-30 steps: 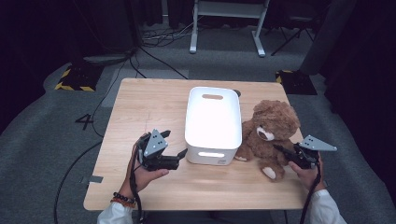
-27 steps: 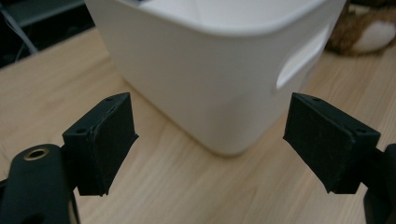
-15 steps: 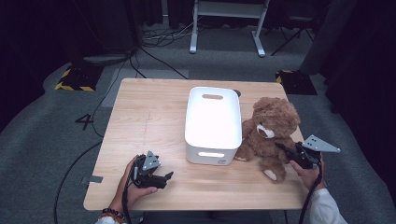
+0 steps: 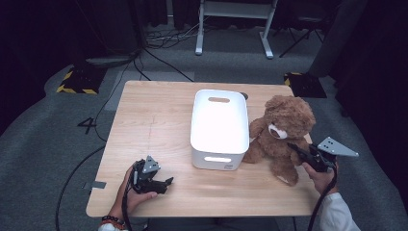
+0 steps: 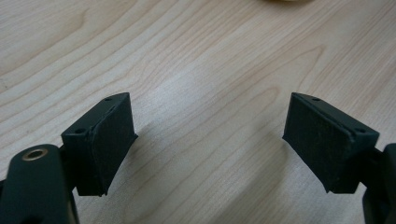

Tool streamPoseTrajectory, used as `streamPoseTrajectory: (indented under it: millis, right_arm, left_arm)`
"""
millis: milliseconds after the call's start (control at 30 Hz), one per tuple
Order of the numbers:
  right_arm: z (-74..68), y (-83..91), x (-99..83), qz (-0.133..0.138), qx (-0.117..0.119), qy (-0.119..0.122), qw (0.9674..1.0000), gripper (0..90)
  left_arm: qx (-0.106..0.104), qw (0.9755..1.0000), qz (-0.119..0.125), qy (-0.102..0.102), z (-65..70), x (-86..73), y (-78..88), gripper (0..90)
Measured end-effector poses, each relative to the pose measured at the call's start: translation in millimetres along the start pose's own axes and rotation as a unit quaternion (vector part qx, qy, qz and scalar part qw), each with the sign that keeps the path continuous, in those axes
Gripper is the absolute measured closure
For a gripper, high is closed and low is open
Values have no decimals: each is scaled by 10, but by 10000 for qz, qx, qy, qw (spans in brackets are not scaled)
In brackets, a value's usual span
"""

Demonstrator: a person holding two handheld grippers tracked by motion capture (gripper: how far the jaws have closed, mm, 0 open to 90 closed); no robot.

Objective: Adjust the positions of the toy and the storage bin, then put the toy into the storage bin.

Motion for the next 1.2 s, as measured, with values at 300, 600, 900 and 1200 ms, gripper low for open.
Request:
streamPoseTrajectory:
  millis: [300, 600, 900, 1200]
  right_arm:
    - [40, 29, 61, 106, -85, -44, 9999, 771]
    - [39, 59, 126, 192, -146, 4, 9997, 771]
    - [34, 131, 212, 355, -162, -2, 9992, 773]
    - [-16, 177, 322, 480, -149, 66, 9987, 773]
  left_arm:
    - [116, 9999, -85, 26, -17, 8, -20, 158]
    - [117, 9999, -83, 6, -24, 25, -31, 152]
    - [125, 9999, -79, 29, -20, 28, -32, 152]
    - [127, 9999, -83, 29, -19, 27, -32, 153]
Point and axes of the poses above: each handheld gripper's, and its own axes: y roughly backward along the jaws, x roughly out of its top, z roughly to its right, the point moved 7 cm from there along -y, roughly forward along the jaws, and after that the axes turned 15 degrees about -z, right-handed, at the moved point
